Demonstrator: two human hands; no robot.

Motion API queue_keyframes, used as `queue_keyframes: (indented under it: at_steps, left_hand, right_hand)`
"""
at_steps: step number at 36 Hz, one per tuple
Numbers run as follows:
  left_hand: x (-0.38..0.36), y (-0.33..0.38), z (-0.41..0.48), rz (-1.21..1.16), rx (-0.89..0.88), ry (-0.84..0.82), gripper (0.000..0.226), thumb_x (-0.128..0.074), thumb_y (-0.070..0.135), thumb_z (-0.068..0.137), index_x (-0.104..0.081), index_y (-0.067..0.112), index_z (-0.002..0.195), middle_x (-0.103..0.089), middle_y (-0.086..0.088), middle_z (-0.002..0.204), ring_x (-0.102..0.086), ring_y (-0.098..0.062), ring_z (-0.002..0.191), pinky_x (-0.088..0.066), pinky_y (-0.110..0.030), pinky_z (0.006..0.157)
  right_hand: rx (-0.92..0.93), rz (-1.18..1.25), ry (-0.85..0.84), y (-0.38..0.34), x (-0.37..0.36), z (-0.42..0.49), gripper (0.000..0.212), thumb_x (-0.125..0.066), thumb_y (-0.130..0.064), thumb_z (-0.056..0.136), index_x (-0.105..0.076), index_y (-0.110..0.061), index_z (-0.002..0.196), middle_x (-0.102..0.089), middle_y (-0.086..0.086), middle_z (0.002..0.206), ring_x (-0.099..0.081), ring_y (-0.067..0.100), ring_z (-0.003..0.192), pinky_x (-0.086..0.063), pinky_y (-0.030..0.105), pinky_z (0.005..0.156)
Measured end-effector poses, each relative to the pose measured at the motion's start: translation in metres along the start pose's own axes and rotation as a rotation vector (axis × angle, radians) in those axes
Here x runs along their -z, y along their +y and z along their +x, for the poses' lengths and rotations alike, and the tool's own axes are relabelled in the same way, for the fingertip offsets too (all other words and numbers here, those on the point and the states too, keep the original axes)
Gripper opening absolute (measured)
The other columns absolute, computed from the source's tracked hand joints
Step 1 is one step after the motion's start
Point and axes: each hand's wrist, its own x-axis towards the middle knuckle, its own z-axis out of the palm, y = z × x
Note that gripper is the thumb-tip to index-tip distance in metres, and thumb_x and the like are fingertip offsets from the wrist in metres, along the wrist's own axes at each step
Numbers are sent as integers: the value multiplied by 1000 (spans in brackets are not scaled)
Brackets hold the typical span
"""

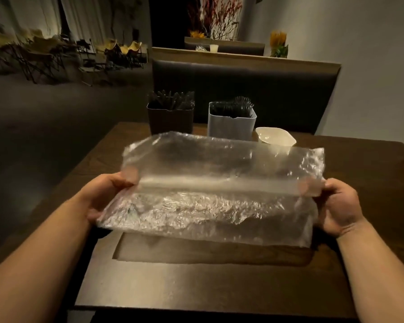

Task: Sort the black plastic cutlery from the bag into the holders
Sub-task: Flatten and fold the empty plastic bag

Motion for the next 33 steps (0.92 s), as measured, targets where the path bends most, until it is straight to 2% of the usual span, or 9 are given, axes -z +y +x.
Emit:
queue_keyframes:
  at_steps: [2,4,6,10,14,17,20,26,33]
  left_hand:
    - [-8,1,-2,57,9,91,24,-47,8,77,-69,3,84,-63,-16,72,-64,-25,52,-58,-35,53]
    - [-12,3,1,118,-66,225,33,-42,11,89,-69,1,74,-60,-15,68,-62,-22,50,-52,-38,62]
    - [-17,6,1,188,-54,234,52,-40,27,101,-72,3,68,-63,-15,67,-64,-23,52,-46,-40,69]
    - [-26,12,2,452,41,202,36,-51,33,101,-67,5,85,-64,-14,78,-59,-25,71,-46,-35,70]
    - [-16,20,6,672,72,213,22,-68,-6,80,-64,4,99,-62,-14,92,-61,-23,78,-52,-33,71]
    - [-9,23,7,811,61,201,39,-72,-8,80,-65,9,115,-63,-12,113,-61,-26,107,-50,-38,91]
    - [-8,16,12,940,-29,268,36,-74,-2,84,-66,19,112,-65,-7,114,-61,-22,110,-50,-41,99]
    - [-23,11,25,1259,-178,393,32,-75,10,87,-65,29,110,-61,3,106,-61,-17,97,-52,-33,80]
    - [-41,14,22,1431,-180,499,45,-67,14,88,-57,26,131,-47,-8,137,-51,-29,123,-47,-43,103]
  right_hand:
    - [28,-41,97,1,-7,0,29,-57,-27,82,-73,-4,80,-69,13,78,-64,26,71,-58,32,52]
    - [-3,-216,155,4,-11,2,55,-37,-38,105,-71,-1,83,-71,13,76,-67,21,65,-54,31,49]
    - [-54,-365,142,6,-14,1,61,-35,-46,106,-66,3,89,-71,14,83,-64,12,53,-49,25,43]
    - [-44,-593,52,4,-21,-4,16,-56,-5,97,-70,-7,102,-71,8,106,-73,7,74,-56,19,58]
    - [-135,-710,-77,-6,-21,-7,50,-72,7,80,-68,-21,121,-73,-2,115,-73,8,93,-59,22,67]
    - [-106,-787,-74,-10,-20,-7,59,-69,7,83,-59,-24,133,-62,-14,124,-64,-15,92,-49,5,65]
    - [-64,-924,-57,-3,-17,-2,69,-73,4,82,-53,-25,141,-54,-16,135,-52,-7,119,-42,7,85]
    - [91,-999,141,11,-15,5,56,-83,-4,77,-67,-32,122,-60,-8,128,-61,16,112,-57,45,92]
    - [119,-944,310,0,-15,8,15,-68,-20,94,-71,-25,108,-71,-3,106,-66,14,100,-54,30,75]
